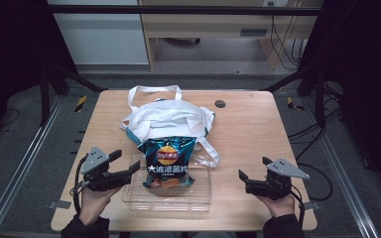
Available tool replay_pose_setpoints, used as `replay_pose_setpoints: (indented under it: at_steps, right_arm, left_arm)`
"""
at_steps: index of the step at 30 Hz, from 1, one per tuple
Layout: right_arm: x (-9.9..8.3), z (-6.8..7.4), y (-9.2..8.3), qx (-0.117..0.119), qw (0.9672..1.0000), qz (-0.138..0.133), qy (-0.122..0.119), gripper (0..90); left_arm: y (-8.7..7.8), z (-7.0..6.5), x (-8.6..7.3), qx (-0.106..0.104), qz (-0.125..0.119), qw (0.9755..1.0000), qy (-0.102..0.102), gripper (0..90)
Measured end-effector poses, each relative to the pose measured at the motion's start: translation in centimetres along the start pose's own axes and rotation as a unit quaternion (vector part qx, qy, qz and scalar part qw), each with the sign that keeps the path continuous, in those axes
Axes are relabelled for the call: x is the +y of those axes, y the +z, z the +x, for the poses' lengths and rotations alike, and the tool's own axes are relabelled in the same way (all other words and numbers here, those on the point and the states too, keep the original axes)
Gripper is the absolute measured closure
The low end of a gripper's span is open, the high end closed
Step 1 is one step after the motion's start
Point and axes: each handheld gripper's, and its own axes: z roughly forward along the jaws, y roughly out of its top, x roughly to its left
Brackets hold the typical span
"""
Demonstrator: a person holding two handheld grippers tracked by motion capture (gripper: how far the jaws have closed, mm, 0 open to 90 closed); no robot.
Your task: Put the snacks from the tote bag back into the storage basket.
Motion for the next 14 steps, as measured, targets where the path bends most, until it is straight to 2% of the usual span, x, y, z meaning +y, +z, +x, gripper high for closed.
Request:
replay_pose_setpoints:
  at_steps: [3,7,10,14]
  right_arm:
    - [0.0,-0.3,0.0,-0.003,1.0000,0.002,0.002,5.2]
    - [0.0,-0.5,0.0,-0.008,0.9999,0.007,0.006,4.6]
    - [-0.1,-0.6,0.0,-0.012,0.9998,0.012,0.005,4.6]
    - [-0.1,-0.7,0.0,-0.013,0.9998,0.013,0.007,4.6]
  left_arm:
    - [-0.7,0.6,-1.0,0.006,0.004,1.0000,0.001,20.9]
    - [-1.1,1.5,-1.9,0.019,0.002,0.9996,-0.023,20.1]
    - [-1.1,2.0,-2.7,0.034,0.001,0.9990,-0.027,20.3]
    - [-1.0,2.9,-3.3,0.047,-0.014,0.9984,-0.029,20.5]
